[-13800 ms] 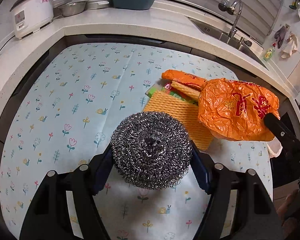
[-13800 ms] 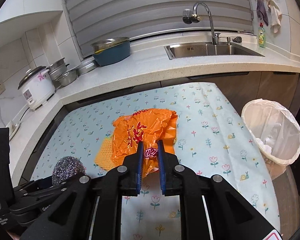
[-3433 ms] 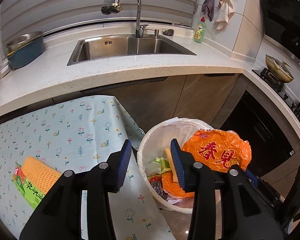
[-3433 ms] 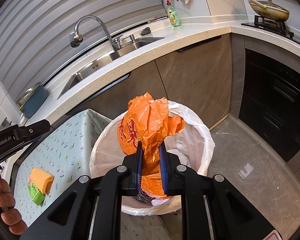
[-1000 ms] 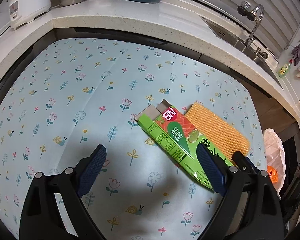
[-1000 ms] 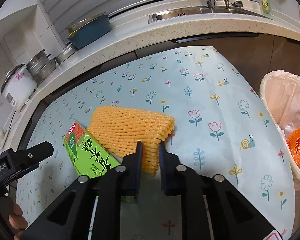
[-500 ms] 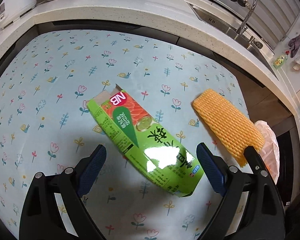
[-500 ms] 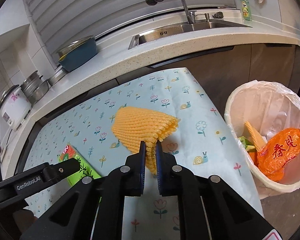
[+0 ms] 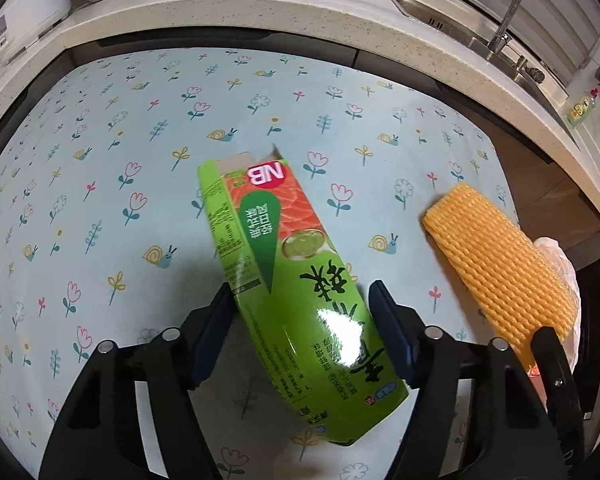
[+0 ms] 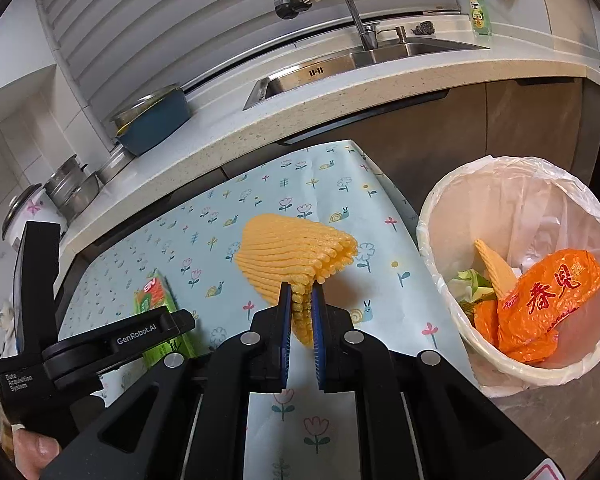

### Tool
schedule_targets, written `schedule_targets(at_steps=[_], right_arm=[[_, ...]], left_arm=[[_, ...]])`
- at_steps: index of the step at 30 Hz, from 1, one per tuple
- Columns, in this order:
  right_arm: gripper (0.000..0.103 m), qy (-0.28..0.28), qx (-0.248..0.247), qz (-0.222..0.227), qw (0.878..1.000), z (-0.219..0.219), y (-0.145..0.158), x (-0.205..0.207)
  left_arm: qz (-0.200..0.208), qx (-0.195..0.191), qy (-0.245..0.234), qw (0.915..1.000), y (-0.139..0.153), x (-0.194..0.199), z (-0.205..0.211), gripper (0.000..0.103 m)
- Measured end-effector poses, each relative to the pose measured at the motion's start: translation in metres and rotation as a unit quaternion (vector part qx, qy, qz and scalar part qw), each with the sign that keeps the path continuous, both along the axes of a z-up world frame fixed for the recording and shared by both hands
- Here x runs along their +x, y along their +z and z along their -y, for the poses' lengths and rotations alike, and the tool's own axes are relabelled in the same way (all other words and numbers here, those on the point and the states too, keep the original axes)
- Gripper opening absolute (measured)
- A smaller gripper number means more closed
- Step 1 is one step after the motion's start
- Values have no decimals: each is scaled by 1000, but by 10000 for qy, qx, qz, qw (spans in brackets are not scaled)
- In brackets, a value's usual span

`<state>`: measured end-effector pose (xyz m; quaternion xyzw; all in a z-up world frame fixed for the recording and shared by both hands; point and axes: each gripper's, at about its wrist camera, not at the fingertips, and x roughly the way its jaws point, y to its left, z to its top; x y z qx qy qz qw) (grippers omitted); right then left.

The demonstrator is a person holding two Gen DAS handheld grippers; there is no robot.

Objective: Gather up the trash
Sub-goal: 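Carry the green carton and mesh sleeve over the bin with both tools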

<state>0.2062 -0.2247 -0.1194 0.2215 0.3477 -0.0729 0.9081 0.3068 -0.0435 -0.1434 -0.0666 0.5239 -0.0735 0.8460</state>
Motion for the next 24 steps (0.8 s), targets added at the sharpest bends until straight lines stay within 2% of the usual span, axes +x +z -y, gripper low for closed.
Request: schedule_targets(at_steps=[5,16,24], right_arm=[[10,-74,41,34,10000,7,2,-8],[10,-348,152,203,9991,28,15,-41],[10,-512,94,456,9976,45,41,-67]], left_arm=[[47,18,-338,9994,3,-7,16,53],[364,109,-834,9958,31,-45,45,52],[657,80,-1079,9920,63,-73,68,52]])
